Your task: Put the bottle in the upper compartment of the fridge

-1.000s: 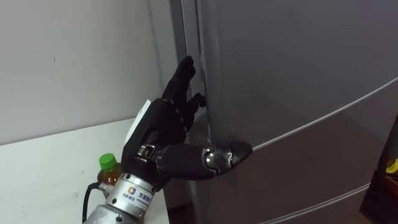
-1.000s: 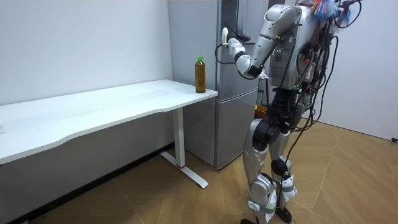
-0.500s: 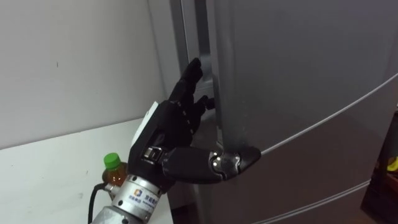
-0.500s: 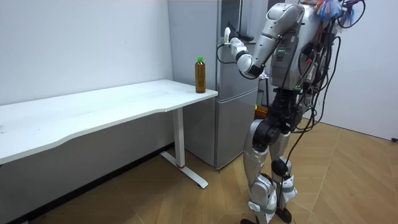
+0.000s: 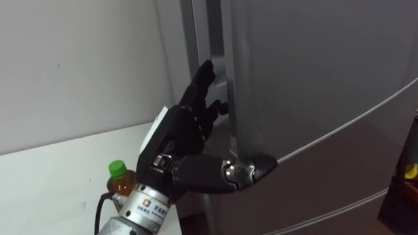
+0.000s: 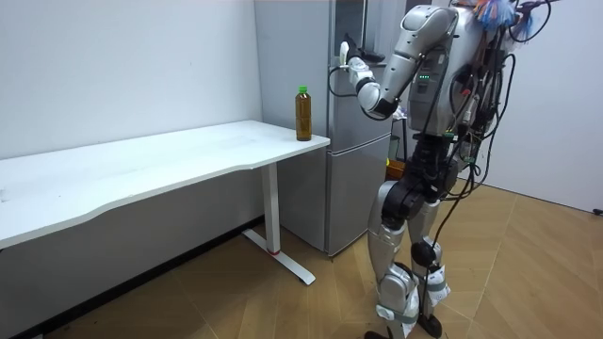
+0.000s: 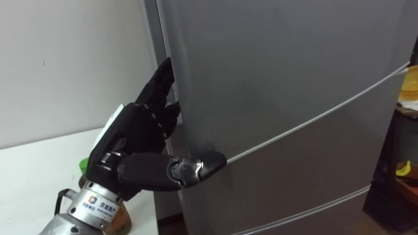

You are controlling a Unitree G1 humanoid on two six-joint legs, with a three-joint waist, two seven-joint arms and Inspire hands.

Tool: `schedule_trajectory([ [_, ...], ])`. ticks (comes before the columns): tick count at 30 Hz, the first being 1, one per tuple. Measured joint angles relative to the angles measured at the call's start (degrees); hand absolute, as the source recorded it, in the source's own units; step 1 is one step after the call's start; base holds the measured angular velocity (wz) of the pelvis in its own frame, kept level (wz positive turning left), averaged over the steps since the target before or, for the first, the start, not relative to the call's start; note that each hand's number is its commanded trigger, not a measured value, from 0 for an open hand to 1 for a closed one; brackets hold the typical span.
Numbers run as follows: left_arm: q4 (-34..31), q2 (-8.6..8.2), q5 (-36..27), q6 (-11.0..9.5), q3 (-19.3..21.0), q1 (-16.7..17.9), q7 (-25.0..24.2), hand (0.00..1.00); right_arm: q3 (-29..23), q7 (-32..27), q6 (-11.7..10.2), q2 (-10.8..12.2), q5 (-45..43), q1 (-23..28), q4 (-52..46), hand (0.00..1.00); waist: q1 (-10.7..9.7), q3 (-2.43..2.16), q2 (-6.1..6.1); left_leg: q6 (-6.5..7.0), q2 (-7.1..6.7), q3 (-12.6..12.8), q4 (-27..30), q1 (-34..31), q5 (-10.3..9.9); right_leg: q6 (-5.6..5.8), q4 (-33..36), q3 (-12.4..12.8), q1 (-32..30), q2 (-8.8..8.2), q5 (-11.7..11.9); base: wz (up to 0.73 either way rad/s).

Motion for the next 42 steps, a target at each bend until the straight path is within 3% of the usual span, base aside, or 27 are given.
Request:
schedule_trajectory([
  [23,0.1,0.16,-1.5,-0.3,-3.0,0.1,0.0,0.0,-0.1,-0.2,0.0,-0.1,1.1,0.3,-0.1,0.0,-0.1,0.19,-0.26,1.02,0.22,1.3,-0.3,0.1,0.1,0.54,-0.1,1.1,-0.6,-0.17,1.2,-0.02],
  [35,0.5,0.16,-2.2,-2.0,-6.4,0.0,-0.4,0.0,-0.3,-0.3,0.0,-0.2,1.2,0.2,-0.1,0.0,-1.8,0.28,-0.5,2.0,-0.34,2.1,-0.3,0.1,-0.2,1.42,0.0,1.5,-0.6,-0.84,1.9,0.0],
  [40,0.5,0.15,-3.3,-2.5,-8.5,0.0,-2.9,0.0,-0.2,-0.6,0.0,-0.3,1.0,0.1,-0.1,0.0,-2.1,0.24,-0.54,2.09,-0.28,3.2,-0.3,0.1,-0.2,1.47,0.2,2.7,-1.3,-0.76,2.1,-0.11],
  [42,0.5,0.08,-4.0,-2.4,-9.7,0.0,-3.8,0.0,-0.2,-0.7,0.0,-0.3,1.0,0.0,-0.1,0.0,-3.2,0.23,-0.55,2.16,-0.29,3.3,-0.3,0.2,-0.2,1.48,0.1,2.9,-1.4,-0.75,2.1,-0.09],
])
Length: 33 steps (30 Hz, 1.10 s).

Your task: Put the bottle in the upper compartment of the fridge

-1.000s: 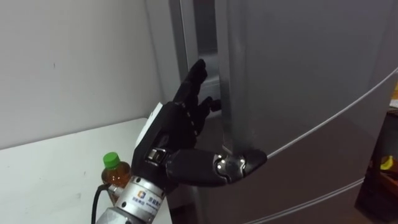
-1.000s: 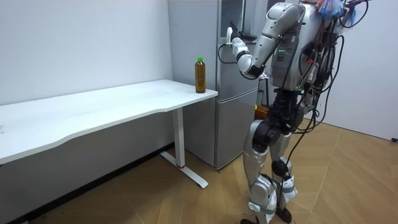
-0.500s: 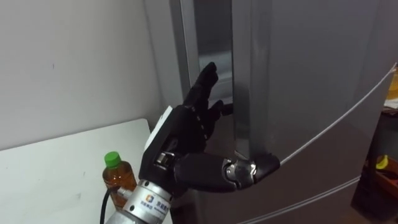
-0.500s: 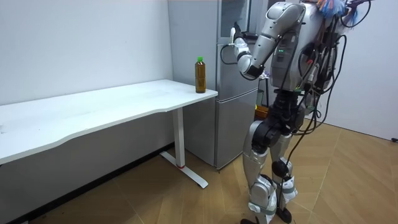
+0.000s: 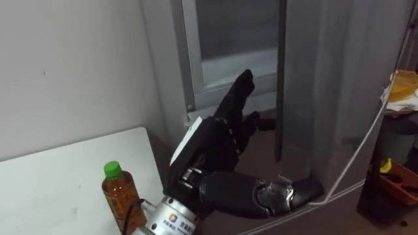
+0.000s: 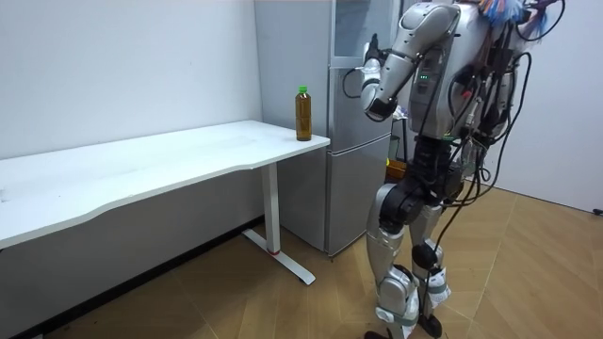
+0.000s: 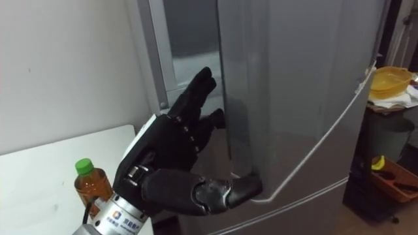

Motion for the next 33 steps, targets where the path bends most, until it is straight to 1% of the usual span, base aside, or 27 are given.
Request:
schedule_trajectory([
  [2,0.1,0.02,-0.4,0.4,-1.1,-0.1,-1.1,0.0,0.0,-0.3,0.0,0.0,0.0,0.0,0.0,0.0,-1.0,-0.04,0.06,0.02,0.0,0.2,-0.2,0.2,0.0,0.0,0.0,0.4,-0.1,0.07,0.0,-0.12],
  [3,0.1,-0.01,-0.4,0.5,-2.2,-0.3,-1.7,0.0,0.0,-0.5,0.1,0.0,0.0,0.0,0.0,0.0,-1.6,-0.05,0.09,0.0,0.06,0.8,-0.5,0.6,0.0,0.0,0.0,0.8,-0.1,0.15,0.0,-0.23],
  [4,0.1,0.0,-0.4,0.8,-3.0,-0.6,-2.6,0.0,0.2,-0.8,0.1,0.0,0.0,0.1,0.0,0.0,-1.8,-0.12,0.23,-0.06,0.16,1.2,-0.7,0.9,-0.1,-0.01,0.0,1.5,-0.1,0.33,0.0,-0.24],
  [6,0.1,0.09,-0.4,1.3,-4.4,-1.5,-4.4,0.0,0.4,-1.4,0.1,-0.1,0.0,0.1,0.0,0.0,-2.2,-0.28,0.49,-0.19,0.3,1.6,-0.8,1.1,-0.2,-0.1,0.0,2.0,-0.1,0.54,0.1,-0.2],
  [8,0.3,0.17,-0.4,1.6,-5.5,-2.0,-6.6,0.0,0.7,-1.5,0.1,-0.1,0.0,0.1,0.0,0.0,-2.4,-0.26,0.65,-0.34,0.5,2.5,-1.2,1.9,-0.2,-0.17,0.0,2.8,0.0,0.86,0.1,-0.24],
  [10,1.8,0.46,-0.4,2.8,-7.0,-2.7,-8.9,0.0,0.7,-1.4,0.1,-0.2,0.0,0.0,0.0,0.0,-2.8,-0.17,0.9,-0.55,0.64,3.2,-1.6,2.5,-0.3,-0.42,0.0,3.4,0.1,1.12,0.0,-0.2],
  [11,2.4,0.47,-0.4,3.2,-7.2,-2.7,-9.1,0.0,0.7,-1.4,0.1,-0.3,-0.1,0.0,0.0,0.0,-3.0,-0.12,1.0,-0.57,0.65,3.3,-1.6,2.6,-0.3,-0.45,0.0,3.6,0.1,1.15,0.0,-0.13],
  [13,4.7,0.62,-0.3,5.1,-7.3,-2.7,-10.7,0.0,0.7,-1.4,0.1,-0.4,-0.1,0.1,0.1,0.0,-3.2,0.03,1.26,-0.77,0.69,3.8,-1.7,2.8,-0.4,-0.51,0.0,4.5,-0.1,1.48,0.0,-0.14],
  [16,5.9,0.55,-0.3,6.2,-7.3,-2.7,-12.1,0.0,0.7,-1.4,0.7,-0.5,-0.2,0.1,0.2,0.0,-3.3,0.04,1.23,-0.89,0.74,4.0,-1.7,2.7,-0.5,-0.55,-0.2,4.8,-0.2,1.67,0.0,-0.05],
  [20,6.0,0.53,-0.4,6.3,-7.3,-2.8,-13.6,0.0,0.7,-1.5,0.9,-0.5,-0.1,0.0,0.2,0.0,-3.5,0.11,1.1,-1.0,0.78,4.2,-1.8,2.9,-0.5,-0.63,-0.1,4.7,-0.1,1.69,-0.1,0.0],
  [25,6.0,0.54,-0.5,6.2,-7.3,-2.9,-13.8,0.0,0.7,-1.5,1.0,-0.5,-0.7,-0.1,0.6,0.0,-3.6,0.52,0.49,-1.05,0.77,4.2,-1.8,2.7,-0.6,-0.62,-0.3,4.7,-0.1,1.69,-0.1,0.0],
  [33,6.0,0.54,-0.5,6.2,-7.3,-2.9,-15.2,0.0,0.7,-1.9,1.2,-0.5,-1.1,-0.6,0.7,0.0,-3.5,0.54,0.46,-1.07,0.89,4.2,-2.0,2.6,-0.6,-0.61,-0.4,4.6,-0.1,1.7,-0.1,0.0],
])
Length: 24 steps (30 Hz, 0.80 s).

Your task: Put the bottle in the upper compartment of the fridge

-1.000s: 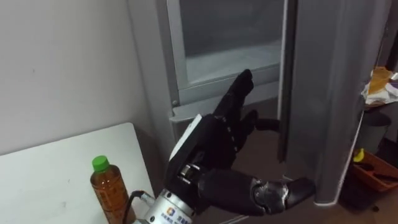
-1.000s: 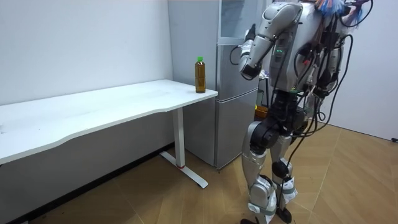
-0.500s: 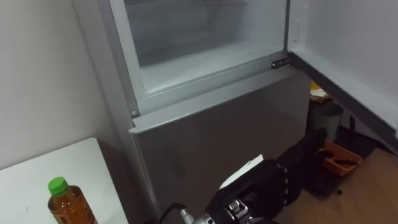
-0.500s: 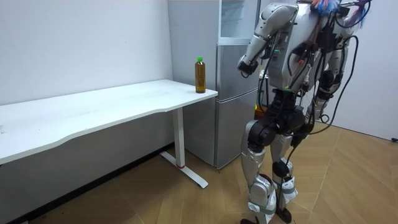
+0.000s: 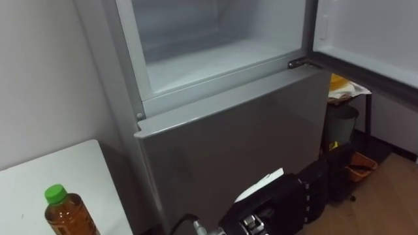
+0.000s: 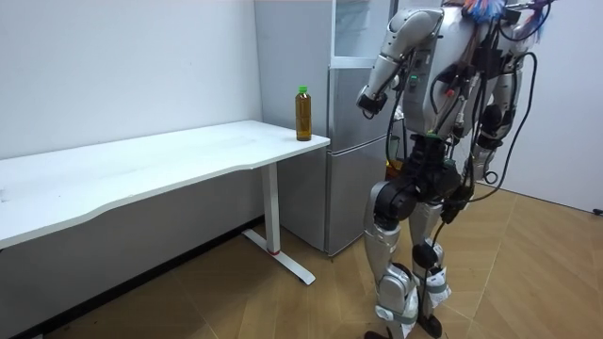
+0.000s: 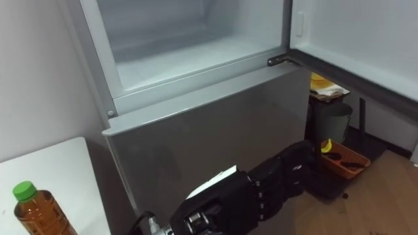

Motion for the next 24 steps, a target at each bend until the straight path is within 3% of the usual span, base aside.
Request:
schedule_trajectory([
  [8,2.0,0.25,0.8,0.1,0.0,0.0,-0.8,0.0,0.0,0.0,0.1,0.0,0.3,0.0,-0.1,0.0,0.5,-0.01,-0.02,0.0,0.07,-0.1,0.1,-0.1,0.0,-0.04,0.4,-0.1,-0.2,0.0,0.0,0.0],
  [11,3.0,0.98,2.0,0.1,0.0,1.0,-0.9,0.0,0.1,0.0,0.1,0.3,0.8,0.2,-0.3,0.0,0.8,-0.22,-0.44,-0.06,0.09,0.0,0.1,-0.6,0.1,-0.2,1.1,-0.1,-0.9,0.01,-0.2,-0.01],
  [14,3.5,2.77,2.6,0.1,0.0,4.9,-1.5,0.0,0.2,0.0,0.1,0.9,2.4,0.4,-0.1,0.0,0.9,-0.55,-1.36,-0.26,0.08,-0.1,0.4,-0.8,0.2,-0.37,1.2,-0.1,-0.7,0.18,-0.3,0.0],
  [19,4.0,4.38,7.8,0.2,0.2,10.5,-1.8,0.0,0.7,-0.1,0.0,1.0,2.0,1.0,-0.3,0.0,3.8,-0.59,-2.28,-0.27,0.21,-0.6,0.7,-1.4,0.2,-0.46,1.1,-0.3,-1.3,0.18,-0.5,0.04],
  [24,4.3,4.61,11.6,0.0,1.5,13.6,-1.6,0.0,1.2,-0.1,-0.6,1.0,1.8,1.3,-0.2,0.0,6.1,-0.59,-2.82,-0.27,0.06,-2.7,1.3,-1.9,0.2,-0.51,1.0,-2.2,-0.6,-0.04,-0.5,0.19],
])
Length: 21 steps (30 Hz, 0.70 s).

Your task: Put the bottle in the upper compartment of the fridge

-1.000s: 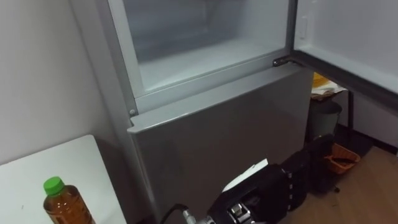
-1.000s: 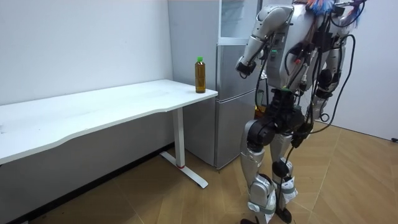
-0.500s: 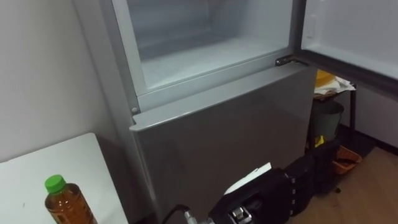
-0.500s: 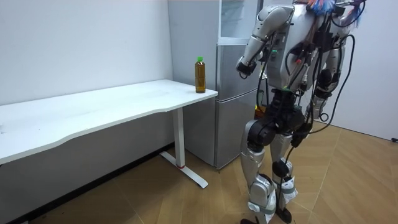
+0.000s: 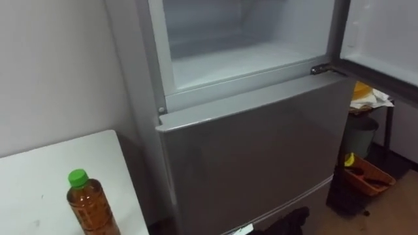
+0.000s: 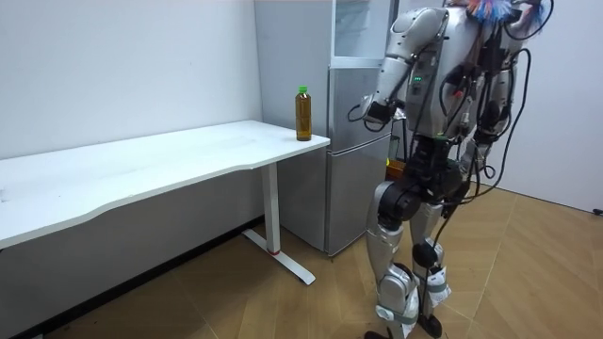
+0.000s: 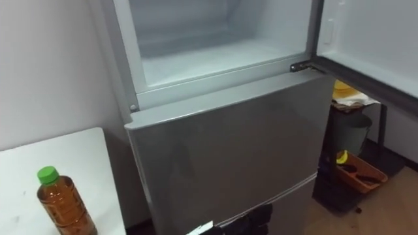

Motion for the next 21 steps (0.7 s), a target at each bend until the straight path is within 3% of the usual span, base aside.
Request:
schedule_trajectory([
  [2,1.4,0.01,0.3,-0.4,0.0,0.4,0.5,0.0,0.6,-0.1,-0.6,-0.1,-0.6,-0.1,0.0,0.0,1.3,0.0,0.0,-0.06,-0.03,-0.2,0.0,0.0,0.0,-0.06,0.0,-0.3,0.1,-0.01,0.0,0.09],
  [8,2.6,0.63,6.4,-0.7,3.8,7.9,1.1,0.0,0.6,-0.1,-1.3,0.1,-2.1,0.0,-0.3,0.0,2.8,0.15,-0.29,-0.27,-0.05,-1.5,0.0,0.0,0.2,-0.36,0.0,-1.8,0.8,-0.16,-0.5,0.11],
  [10,3.9,0.95,7.9,-1.1,6.0,10.7,1.8,0.0,0.8,0.2,-1.3,0.1,-2.6,0.0,-0.6,0.0,4.2,0.23,-0.56,-0.35,-0.02,-1.8,0.0,-0.2,0.2,-0.47,0.0,-2.3,0.7,-0.17,-0.7,0.08],
  [15,7.6,1.24,11.0,-1.7,9.6,13.5,3.6,0.0,1.0,1.4,-1.4,0.3,-4.6,0.0,-1.9,0.0,7.0,-0.36,-1.73,-0.49,-0.12,-3.2,0.5,-0.8,0.3,-0.54,0.0,-3.4,0.8,-0.25,-0.9,0.14],
  [17,9.7,0.86,12.2,-2.9,11.2,14.9,5.1,0.0,1.0,2.1,-1.4,0.4,-5.7,-0.1,-2.0,0.0,7.1,-0.34,-2.02,-0.5,-0.24,-3.7,0.6,-0.6,0.3,-0.53,-0.1,-4.2,1.5,-0.41,-0.9,0.17],
  [21,12.9,1.02,13.3,-3.1,12.7,17.8,8.3,0.0,1.0,2.1,-1.4,0.8,-6.4,0.0,-2.4,0.0,7.5,-0.34,-2.3,-0.49,-0.56,-5.0,0.6,-0.1,0.3,-0.31,-0.8,-5.7,3.0,-0.71,-1.2,0.2],
])
